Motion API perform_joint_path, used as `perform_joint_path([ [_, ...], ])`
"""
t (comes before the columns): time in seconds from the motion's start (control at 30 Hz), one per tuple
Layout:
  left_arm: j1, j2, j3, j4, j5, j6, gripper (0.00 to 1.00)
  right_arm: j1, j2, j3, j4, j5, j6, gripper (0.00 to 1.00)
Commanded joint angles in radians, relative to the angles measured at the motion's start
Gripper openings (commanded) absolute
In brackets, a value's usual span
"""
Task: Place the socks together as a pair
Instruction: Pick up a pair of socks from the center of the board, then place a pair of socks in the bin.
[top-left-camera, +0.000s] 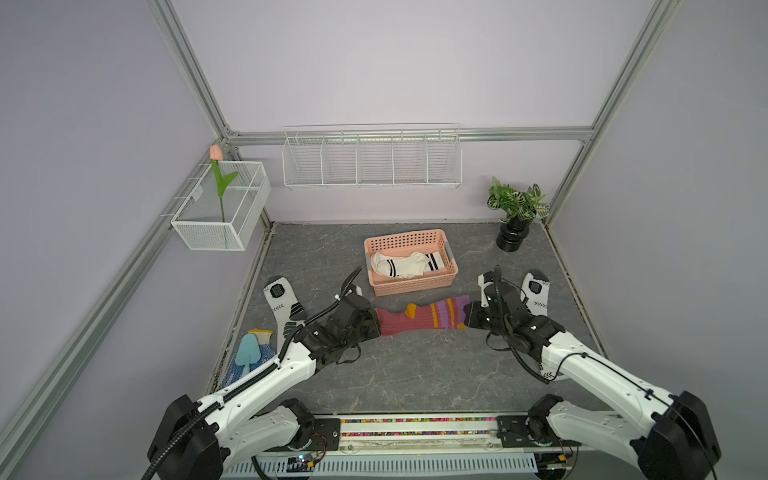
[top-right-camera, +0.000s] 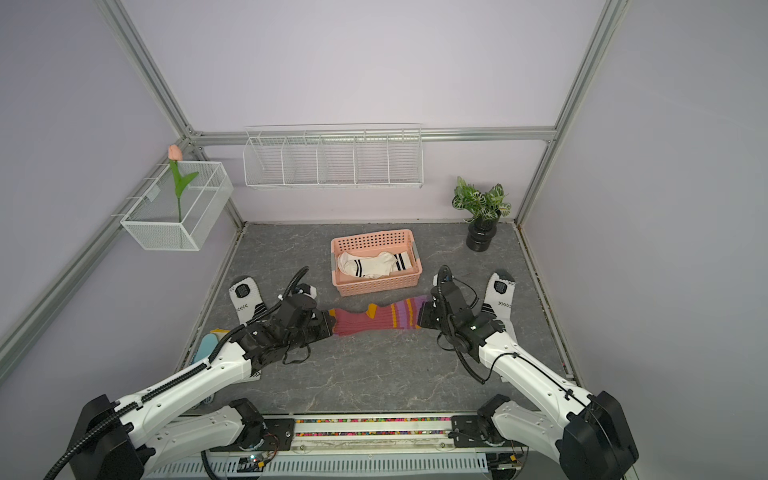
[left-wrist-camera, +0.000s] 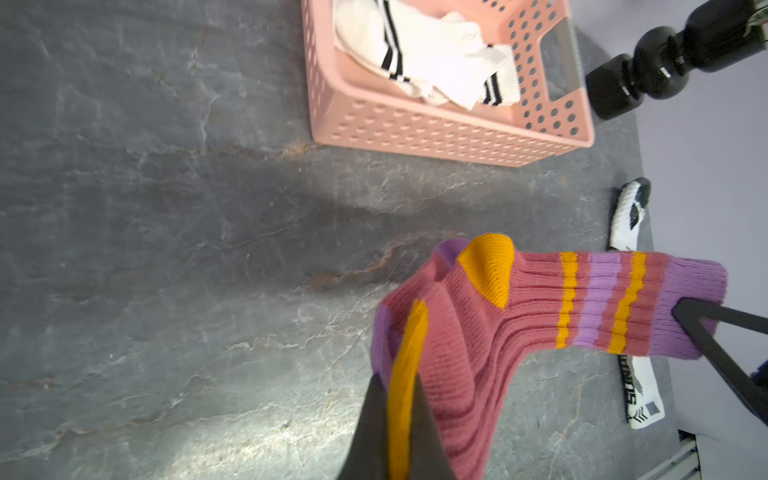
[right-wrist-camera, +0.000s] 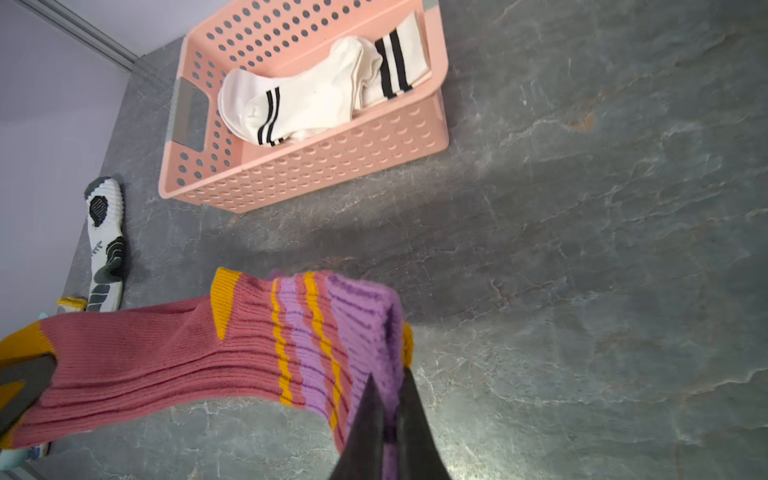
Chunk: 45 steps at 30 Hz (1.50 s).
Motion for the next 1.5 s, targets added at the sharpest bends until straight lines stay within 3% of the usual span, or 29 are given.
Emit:
perform_joint_path([
  [0.0,0.008,0.001,0.089,-0.057,-0.035,0.070,0.00,-0.016,-0.011,0.070,-0.076,0.040,-0.072,0.07],
  [0.37,0.124,0.149,0.293,-0.048,-0.008,0.176,0.00,-0.081,0.133,0.286,-0.042,0.027,-0.146,0.07],
  [0.67,0.209,0.411,0.478,0.028,0.013,0.285,0.00,-0.142,0.354,0.426,0.062,-0.031,-0.184,0.07],
  [0.83,0.274,0.594,0.619,-0.026,0.078,0.349,0.00,-0.173,0.492,0.498,0.116,-0.065,-0.195,0.07],
  [1.47,0.291,0.890,0.833,-0.031,-0.041,0.513,0.00,-0.187,0.817,0.724,0.129,-0.055,-0.260,0.07],
])
